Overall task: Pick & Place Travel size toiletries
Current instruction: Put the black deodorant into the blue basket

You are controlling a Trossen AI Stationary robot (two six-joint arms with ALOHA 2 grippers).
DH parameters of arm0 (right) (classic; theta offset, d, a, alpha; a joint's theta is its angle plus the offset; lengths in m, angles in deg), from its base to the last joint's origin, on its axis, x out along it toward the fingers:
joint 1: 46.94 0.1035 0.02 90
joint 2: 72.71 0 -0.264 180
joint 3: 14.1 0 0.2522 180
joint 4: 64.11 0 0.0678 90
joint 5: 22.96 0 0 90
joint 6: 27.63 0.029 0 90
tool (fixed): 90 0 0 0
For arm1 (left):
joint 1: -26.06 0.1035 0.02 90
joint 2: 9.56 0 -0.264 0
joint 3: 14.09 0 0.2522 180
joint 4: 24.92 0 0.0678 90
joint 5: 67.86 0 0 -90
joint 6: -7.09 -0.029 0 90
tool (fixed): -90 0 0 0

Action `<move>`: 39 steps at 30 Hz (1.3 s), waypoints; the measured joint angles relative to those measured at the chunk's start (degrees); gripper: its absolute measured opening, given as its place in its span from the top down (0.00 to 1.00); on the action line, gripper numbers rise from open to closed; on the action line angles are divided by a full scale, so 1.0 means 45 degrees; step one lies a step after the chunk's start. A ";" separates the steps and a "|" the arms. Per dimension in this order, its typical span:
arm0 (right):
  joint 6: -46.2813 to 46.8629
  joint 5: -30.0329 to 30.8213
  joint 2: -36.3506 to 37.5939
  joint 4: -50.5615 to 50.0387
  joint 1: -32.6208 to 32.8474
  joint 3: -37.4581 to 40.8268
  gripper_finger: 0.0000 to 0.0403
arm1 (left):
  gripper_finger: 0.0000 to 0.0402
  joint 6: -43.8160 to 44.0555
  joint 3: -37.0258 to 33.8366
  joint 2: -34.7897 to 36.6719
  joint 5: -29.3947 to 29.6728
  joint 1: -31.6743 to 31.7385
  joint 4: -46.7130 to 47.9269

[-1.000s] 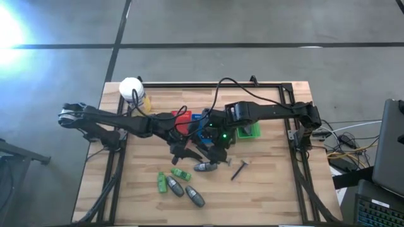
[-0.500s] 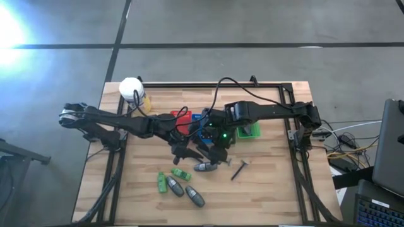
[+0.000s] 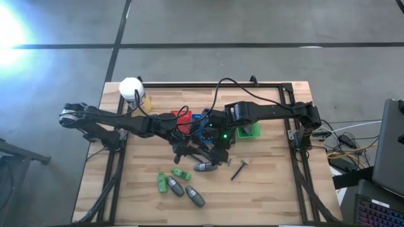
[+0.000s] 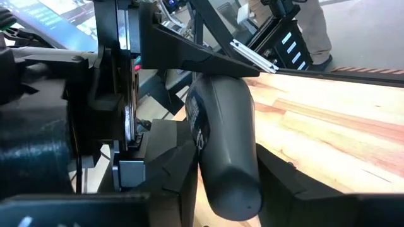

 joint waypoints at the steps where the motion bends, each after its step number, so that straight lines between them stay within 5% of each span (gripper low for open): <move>1: -0.0026 0.0018 0.0000 -0.0005 0.0000 0.0000 0.50 | 0.70 0.0003 -0.0004 0.0000 0.0004 0.0000 -0.0007; 11: -0.0252 0.0191 0.0019 0.0034 -0.0049 0.0045 0.51 | 0.51 0.0130 -0.0014 0.0126 -0.0010 -0.0005 0.0178; 39: -0.0028 0.0372 0.0024 0.0030 -0.0039 0.0129 0.47 | 0.51 0.0722 -0.0014 0.0146 0.0000 -0.0036 0.0197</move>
